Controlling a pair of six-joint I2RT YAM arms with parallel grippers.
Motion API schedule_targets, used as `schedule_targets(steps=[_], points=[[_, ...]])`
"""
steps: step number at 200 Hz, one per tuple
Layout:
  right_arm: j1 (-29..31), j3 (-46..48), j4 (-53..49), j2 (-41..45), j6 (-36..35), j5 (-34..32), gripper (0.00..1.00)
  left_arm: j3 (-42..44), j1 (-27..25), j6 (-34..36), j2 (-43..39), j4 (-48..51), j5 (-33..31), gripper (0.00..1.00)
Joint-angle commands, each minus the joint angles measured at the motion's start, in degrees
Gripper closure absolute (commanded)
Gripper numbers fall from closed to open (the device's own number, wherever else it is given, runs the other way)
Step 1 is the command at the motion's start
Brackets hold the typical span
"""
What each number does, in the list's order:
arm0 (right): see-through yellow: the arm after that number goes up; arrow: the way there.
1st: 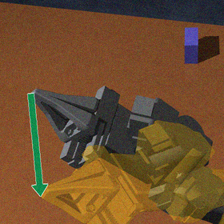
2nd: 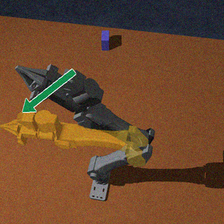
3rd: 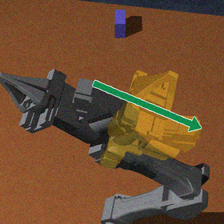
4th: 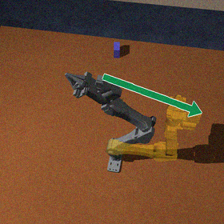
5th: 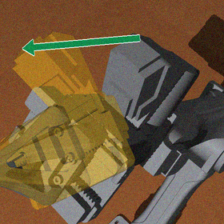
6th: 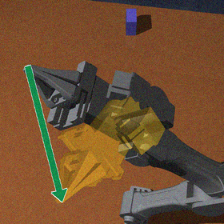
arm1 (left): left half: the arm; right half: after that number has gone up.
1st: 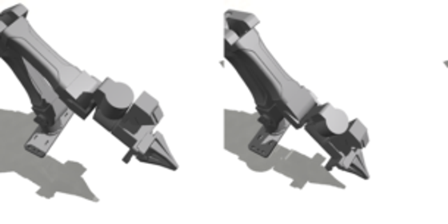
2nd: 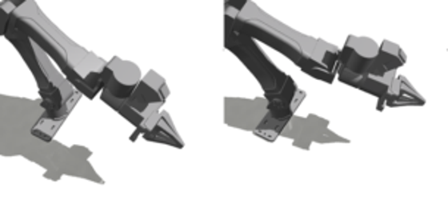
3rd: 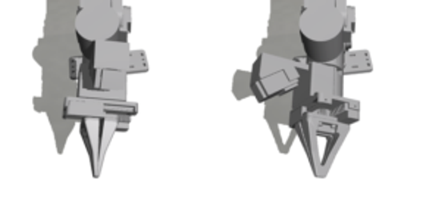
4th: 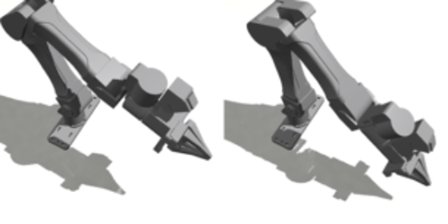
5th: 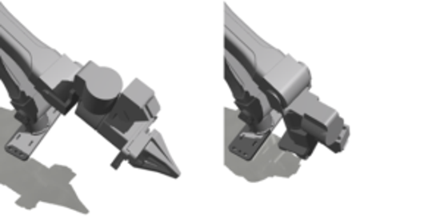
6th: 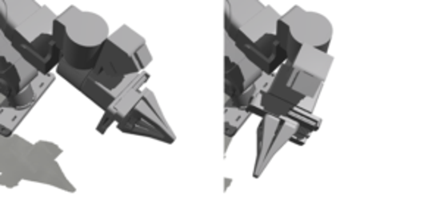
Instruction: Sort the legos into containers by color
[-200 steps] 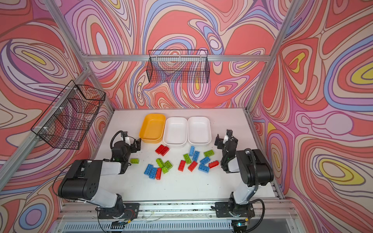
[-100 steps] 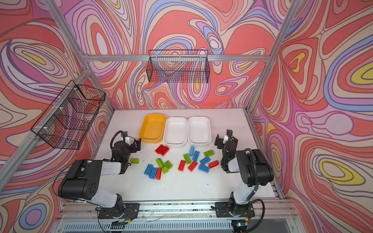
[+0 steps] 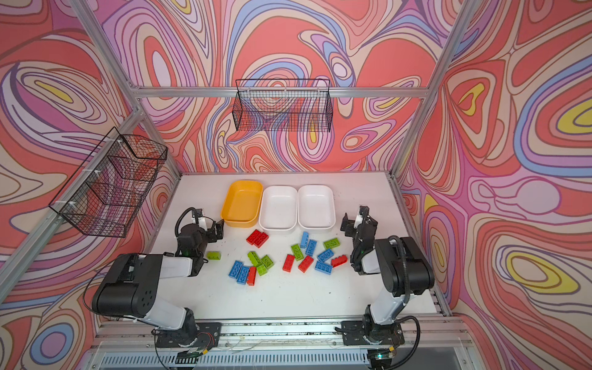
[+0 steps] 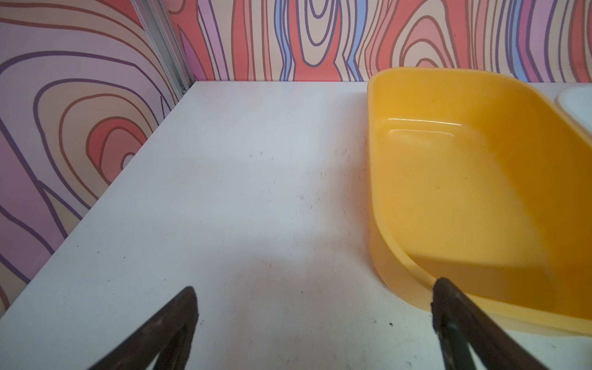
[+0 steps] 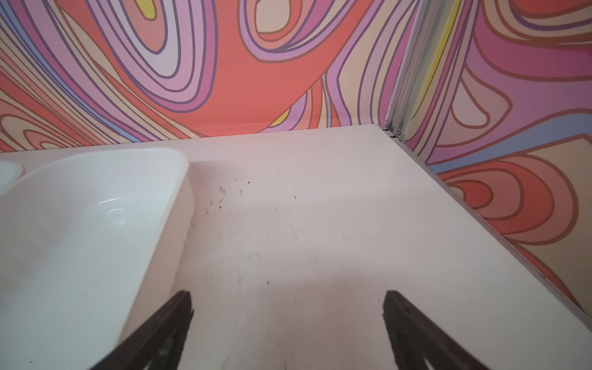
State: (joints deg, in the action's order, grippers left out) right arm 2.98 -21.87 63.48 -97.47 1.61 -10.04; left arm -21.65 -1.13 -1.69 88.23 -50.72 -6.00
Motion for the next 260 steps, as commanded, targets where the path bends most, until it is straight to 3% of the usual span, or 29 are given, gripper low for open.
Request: schedule_targets(steps=[1, 88, 146, 168, 203, 229, 260], points=[[0.18, -0.54, 1.12, -0.51, 0.01, -0.39, 0.02, -0.15, -0.03, 0.36, 0.11, 0.05, 0.36, 0.00], [0.18, -0.42, 0.89, 0.40, 0.76, -2.62, 0.02, 0.20, 0.01, 0.52, -0.04, -0.50, 0.37, 0.00], [0.20, -10.11, -30.31, 13.25, 7.50, -9.33, 0.02, -2.27, -1.09, 1.00, -10.71, 12.20, -2.08, 0.00], [0.68, -14.79, -45.02, 16.61, 11.38, -10.50, 0.02, -3.55, -5.88, 3.22, -14.14, 15.37, -8.49, 0.00], [3.20, -19.67, -64.93, 21.10, 14.31, -11.94, 0.02, -5.77, -15.65, 2.13, -20.82, 22.53, -10.43, 0.00], [5.64, -19.97, -72.54, 22.94, 15.33, -9.48, 0.07, -5.77, -25.99, 1.39, -24.65, 26.22, -11.97, 0.00], [10.43, -19.88, -77.30, 21.70, 16.19, -6.14, 0.11, -5.85, -35.81, -6.28, -29.84, 34.79, -9.70, 0.00]])
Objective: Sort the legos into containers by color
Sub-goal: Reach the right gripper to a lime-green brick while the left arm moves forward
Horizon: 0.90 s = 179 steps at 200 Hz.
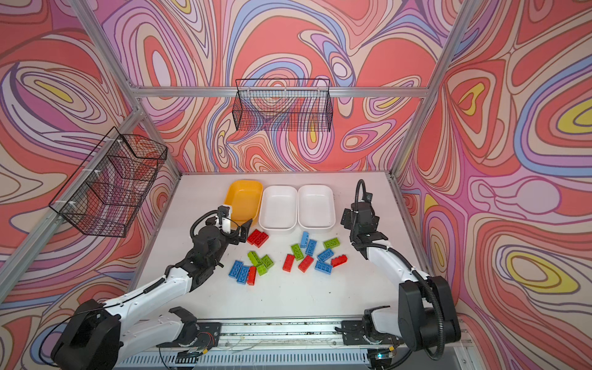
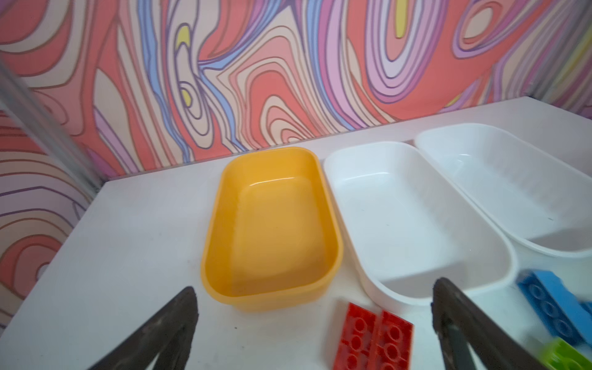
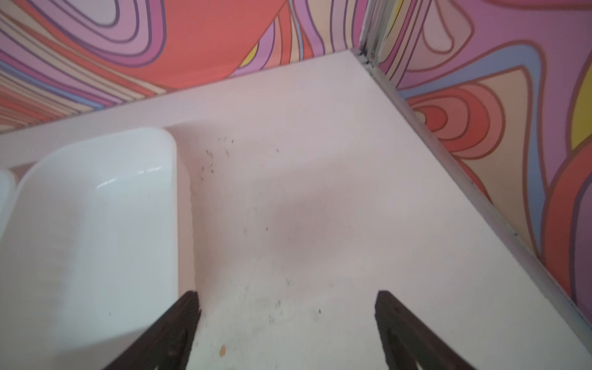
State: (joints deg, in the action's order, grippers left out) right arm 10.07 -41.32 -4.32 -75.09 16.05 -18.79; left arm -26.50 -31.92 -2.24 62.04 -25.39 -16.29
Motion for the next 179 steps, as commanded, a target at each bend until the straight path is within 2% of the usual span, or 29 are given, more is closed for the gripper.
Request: schedule_targets(steps=[1, 33, 58, 100, 179], points=[[3.50, -0.43, -9.62, -0.72, 1.76, 2.65, 0.11, -0.96, -5.31, -5.83, -3.84, 9.65, 0.93, 0.00], [7.88, -1.13, -11.63, -4.02, 1.20, 5.66, 0.11, 1.12, -14.54, -9.39, -9.35, 12.69, -0.30, 0.00], [8.62, -1.49, -12.38, -5.59, 1.03, 8.58, 0.12, 1.95, -17.89, -13.02, -10.99, 15.25, 0.14, 0.00], [9.01, -1.47, -12.47, -6.93, 1.13, 11.96, 0.11, 4.91, -18.63, -14.81, -11.59, 15.36, -0.65, 0.00], [10.26, -5.02, -13.19, -13.20, 0.25, 14.64, 0.11, 6.78, -18.66, -12.39, -10.67, 13.61, -0.78, 0.00]])
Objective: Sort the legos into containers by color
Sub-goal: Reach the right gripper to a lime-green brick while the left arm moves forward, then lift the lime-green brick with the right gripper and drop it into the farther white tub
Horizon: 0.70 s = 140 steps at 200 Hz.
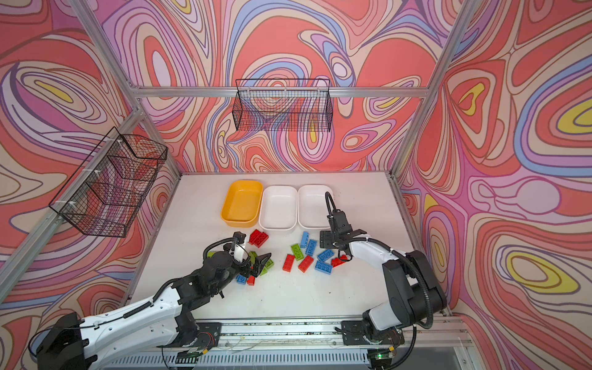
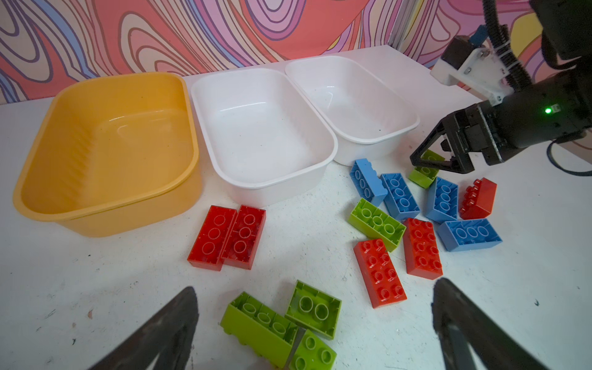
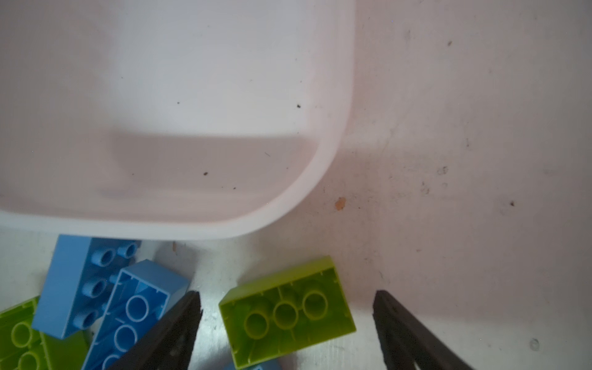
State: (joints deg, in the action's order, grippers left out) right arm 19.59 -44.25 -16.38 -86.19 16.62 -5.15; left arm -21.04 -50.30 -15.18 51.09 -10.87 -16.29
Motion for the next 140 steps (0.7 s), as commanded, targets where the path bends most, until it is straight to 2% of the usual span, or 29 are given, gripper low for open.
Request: schedule_targets(steps=[1, 49, 103, 140], points=[[0.76, -2.17, -1.16, -2.16, -0.34, 0.96, 0.11, 1.33, -0.26, 0.57, 0.30, -0.90, -0.77, 0.00], [3.15, -4.22, -3.96, -5.82, -0.98, 1.22, 0.14, 1.41, -0.26, 1.64, 0.41, -0.66, -0.76, 0.00], [4.29, -3.18, -4.83, -6.23, 0.01, -0.53, 0.17, 1.36, -0.27, 1.91, -0.51, 0.20, -1.09, 0.00], [4.28, -3.55, -5.12, -7.02, 0.08, -2.02, 0.32, 1.34, -0.31, 1.92, -1.15, 0.90, -1.33, 0.00]])
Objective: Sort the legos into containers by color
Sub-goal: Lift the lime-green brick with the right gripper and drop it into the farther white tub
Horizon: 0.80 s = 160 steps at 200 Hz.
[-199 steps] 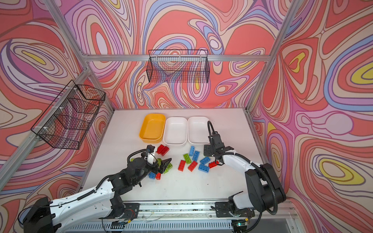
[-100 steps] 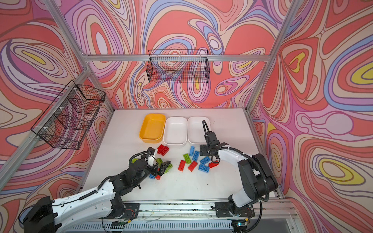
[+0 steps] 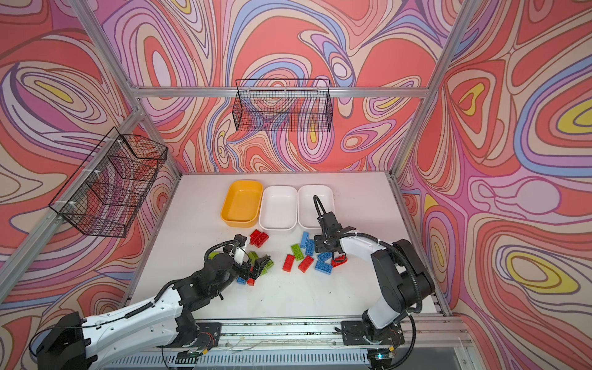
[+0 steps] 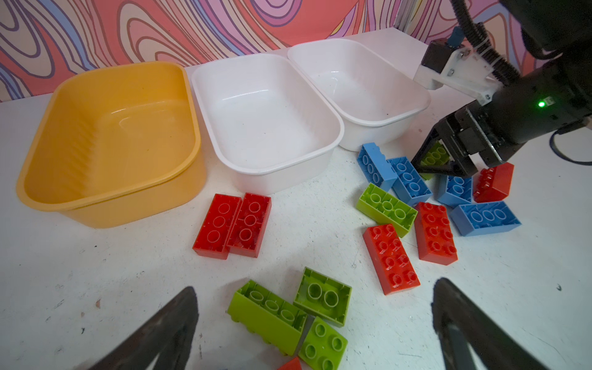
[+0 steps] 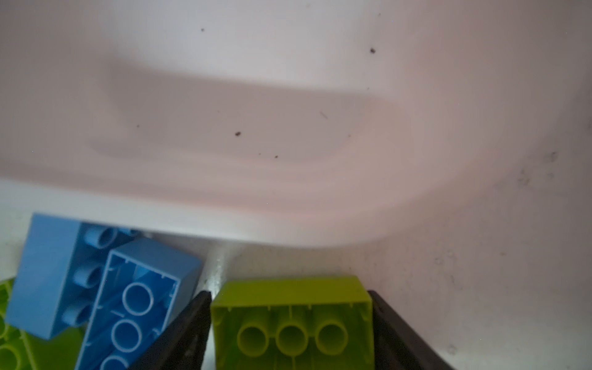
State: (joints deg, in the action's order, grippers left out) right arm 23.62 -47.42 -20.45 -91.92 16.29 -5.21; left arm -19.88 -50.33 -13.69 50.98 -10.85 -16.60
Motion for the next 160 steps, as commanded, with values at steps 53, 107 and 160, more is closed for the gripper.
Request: schedule_targets(steps=[53, 107, 160], points=[[0.29, -0.92, -3.01, 2.01, 1.36, -2.32, 0.47, -0.77, -0.26, -0.43, -2.10, 3.33, -1.12, 0.00], [0.33, -6.58, -9.81, 10.86, 1.46, -3.13, 0.49, -1.74, -0.28, -0.72, -4.46, 6.04, -1.91, 0.00], [0.28, -17.05, -7.40, 5.78, 0.09, -4.89, 0.49, -2.40, -0.27, -1.13, -6.07, 6.32, -2.31, 0.00]])
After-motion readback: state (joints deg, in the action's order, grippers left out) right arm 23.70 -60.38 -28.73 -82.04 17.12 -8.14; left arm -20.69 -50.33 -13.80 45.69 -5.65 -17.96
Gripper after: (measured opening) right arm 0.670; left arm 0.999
